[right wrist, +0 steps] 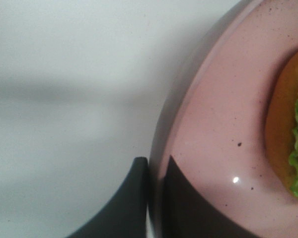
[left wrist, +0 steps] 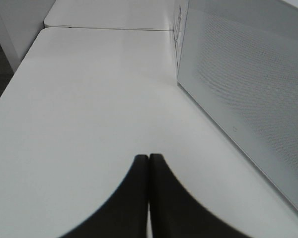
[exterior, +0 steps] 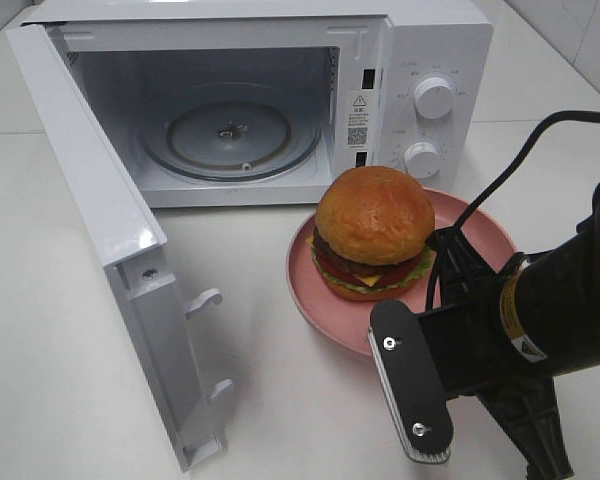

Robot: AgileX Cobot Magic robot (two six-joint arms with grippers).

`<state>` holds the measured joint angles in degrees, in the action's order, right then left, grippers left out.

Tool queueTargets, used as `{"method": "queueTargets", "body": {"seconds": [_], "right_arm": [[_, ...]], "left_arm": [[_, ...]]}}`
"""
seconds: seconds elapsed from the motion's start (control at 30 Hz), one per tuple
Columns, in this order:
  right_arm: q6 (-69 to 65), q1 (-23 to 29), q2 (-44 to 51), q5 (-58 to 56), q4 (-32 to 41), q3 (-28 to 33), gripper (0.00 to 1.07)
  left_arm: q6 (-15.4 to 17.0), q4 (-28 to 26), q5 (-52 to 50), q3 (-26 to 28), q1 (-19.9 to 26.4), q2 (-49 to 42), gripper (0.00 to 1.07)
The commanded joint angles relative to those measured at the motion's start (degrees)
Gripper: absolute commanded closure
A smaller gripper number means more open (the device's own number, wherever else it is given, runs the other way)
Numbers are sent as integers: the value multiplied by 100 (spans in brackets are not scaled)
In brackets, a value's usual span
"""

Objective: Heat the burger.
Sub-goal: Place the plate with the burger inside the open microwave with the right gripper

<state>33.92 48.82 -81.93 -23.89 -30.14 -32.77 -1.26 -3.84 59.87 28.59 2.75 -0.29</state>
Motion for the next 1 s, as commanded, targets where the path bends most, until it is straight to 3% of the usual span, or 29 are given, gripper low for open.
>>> {"method": "queueTargets", "body": {"seconds": [0.03,0.57,1.0], "right_arm": [[189,-17,103,281,-183,-46,107],[733,-17,86,1862,-160,-52,107],[1180,-17,-825,1822,-155,-945,107]], "left_arm": [[0,-23,-52,-23,11,-115,107],[0,-23,-52,-23,11,-115,107],[0,-23,-52,-23,11,-115,107]]}}
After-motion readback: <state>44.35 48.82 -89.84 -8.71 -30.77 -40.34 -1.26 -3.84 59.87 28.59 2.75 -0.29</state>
